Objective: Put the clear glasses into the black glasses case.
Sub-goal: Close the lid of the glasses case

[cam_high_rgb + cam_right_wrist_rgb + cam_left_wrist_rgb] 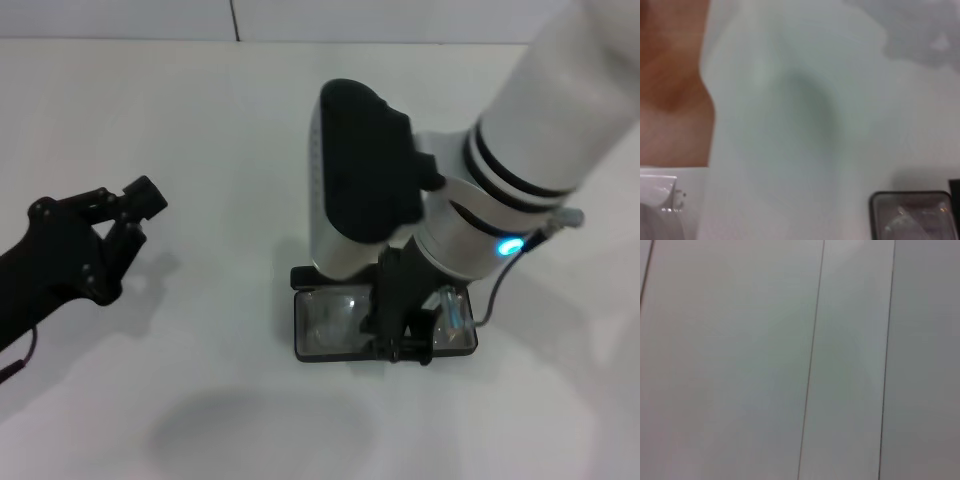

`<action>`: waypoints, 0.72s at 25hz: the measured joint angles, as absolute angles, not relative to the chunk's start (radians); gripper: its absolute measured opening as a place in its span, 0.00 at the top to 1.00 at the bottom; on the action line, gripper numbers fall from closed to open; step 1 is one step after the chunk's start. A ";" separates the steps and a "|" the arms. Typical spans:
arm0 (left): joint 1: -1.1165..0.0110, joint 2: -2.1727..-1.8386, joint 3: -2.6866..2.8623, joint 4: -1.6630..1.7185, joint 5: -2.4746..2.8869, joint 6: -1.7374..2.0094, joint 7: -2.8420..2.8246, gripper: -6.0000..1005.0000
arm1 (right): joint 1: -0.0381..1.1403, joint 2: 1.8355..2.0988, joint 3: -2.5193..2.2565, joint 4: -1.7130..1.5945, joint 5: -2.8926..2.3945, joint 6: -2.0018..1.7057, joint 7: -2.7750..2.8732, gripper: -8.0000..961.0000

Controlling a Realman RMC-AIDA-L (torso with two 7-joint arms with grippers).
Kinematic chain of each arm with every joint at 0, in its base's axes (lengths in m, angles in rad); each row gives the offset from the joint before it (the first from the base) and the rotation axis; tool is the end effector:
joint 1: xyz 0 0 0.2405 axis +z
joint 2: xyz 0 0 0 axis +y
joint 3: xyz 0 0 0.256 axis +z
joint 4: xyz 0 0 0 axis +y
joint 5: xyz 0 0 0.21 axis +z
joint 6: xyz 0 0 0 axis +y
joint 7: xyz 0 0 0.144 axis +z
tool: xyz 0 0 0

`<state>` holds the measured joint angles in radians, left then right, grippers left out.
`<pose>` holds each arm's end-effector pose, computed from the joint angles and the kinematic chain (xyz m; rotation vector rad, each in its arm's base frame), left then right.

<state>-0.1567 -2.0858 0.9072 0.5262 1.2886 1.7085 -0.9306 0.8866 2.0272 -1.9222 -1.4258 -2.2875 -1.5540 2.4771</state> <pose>-0.3016 0.2367 0.0189 -2.2176 -0.4192 -1.1834 0.0545 0.2996 -0.0793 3.0575 0.0900 0.7066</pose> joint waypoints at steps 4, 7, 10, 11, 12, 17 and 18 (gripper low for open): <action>-0.159 -2.085 0.878 0.525 1.288 1.744 -0.938 0.93 | 0.786 2.022 -1.902 -1.574 -2.295 -1.567 2.469 0.82; -0.165 -2.086 0.868 0.529 1.285 1.758 -0.959 0.93 | 0.662 2.020 -1.833 -1.710 -2.297 -1.569 2.426 0.82; -0.177 -2.086 0.867 0.532 1.283 1.759 -0.987 0.92 | 0.494 2.020 -1.698 -1.882 -2.250 -1.566 2.340 0.82; -0.184 -2.086 0.867 0.533 1.283 1.760 -0.995 0.92 | 0.462 2.019 -1.665 -1.913 -2.234 -1.565 2.324 0.82; -0.188 -2.085 0.867 0.533 1.283 1.760 -1.001 0.92 | 0.413 2.019 -1.600 -1.952 -2.187 -1.563 2.292 0.82; -0.213 -2.086 0.872 0.536 1.286 1.763 -1.035 0.89 | 0.268 2.023 -1.290 -1.922 -1.865 -1.541 2.067 0.82; -0.222 -2.086 0.874 0.536 1.294 1.764 -1.046 0.88 | 0.248 2.022 -1.221 -1.868 -1.772 -1.537 2.005 0.82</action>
<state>-0.2222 -2.0865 0.8735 0.5358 1.2936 1.7643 -1.0456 0.2481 2.0223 -1.2211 -1.8683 -1.7717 -1.5367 2.0051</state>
